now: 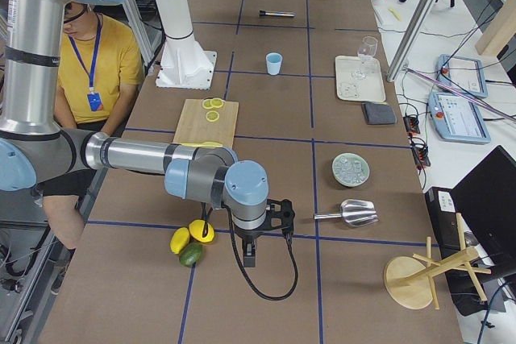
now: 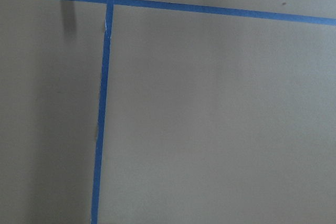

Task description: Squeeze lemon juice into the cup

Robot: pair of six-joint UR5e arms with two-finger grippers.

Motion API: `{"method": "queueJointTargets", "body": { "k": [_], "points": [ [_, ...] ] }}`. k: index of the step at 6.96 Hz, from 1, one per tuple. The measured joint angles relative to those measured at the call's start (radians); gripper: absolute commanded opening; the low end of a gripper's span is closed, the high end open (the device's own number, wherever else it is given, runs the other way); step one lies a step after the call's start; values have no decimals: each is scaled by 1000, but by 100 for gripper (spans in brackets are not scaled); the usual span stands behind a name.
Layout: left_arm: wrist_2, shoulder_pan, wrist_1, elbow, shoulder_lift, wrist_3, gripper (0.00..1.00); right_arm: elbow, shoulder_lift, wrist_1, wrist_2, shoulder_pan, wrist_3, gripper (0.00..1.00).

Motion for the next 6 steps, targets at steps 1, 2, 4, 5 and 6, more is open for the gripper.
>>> {"method": "queueJointTargets", "body": {
  "k": [1, 2, 4, 5, 6],
  "points": [
    [-3, -1, -2, -2, 2, -49, 100, -1, 0, 0, 0, 0, -1, 100],
    [-1, 0, -5, -1, 0, -70, 100, -3, 1, 0, -1, 0, -1, 100],
    [14, 2, -6, -6, -17, -81, 100, -1, 3, 0, -1, 0, -1, 100],
    [25, 3, -8, -13, -21, -81, 100, 3, 3, 1, -1, 0, 0, 100],
    [30, 2, -8, -36, -16, -77, 100, 4, 2, 1, -1, 0, 0, 100]
  ]
}}
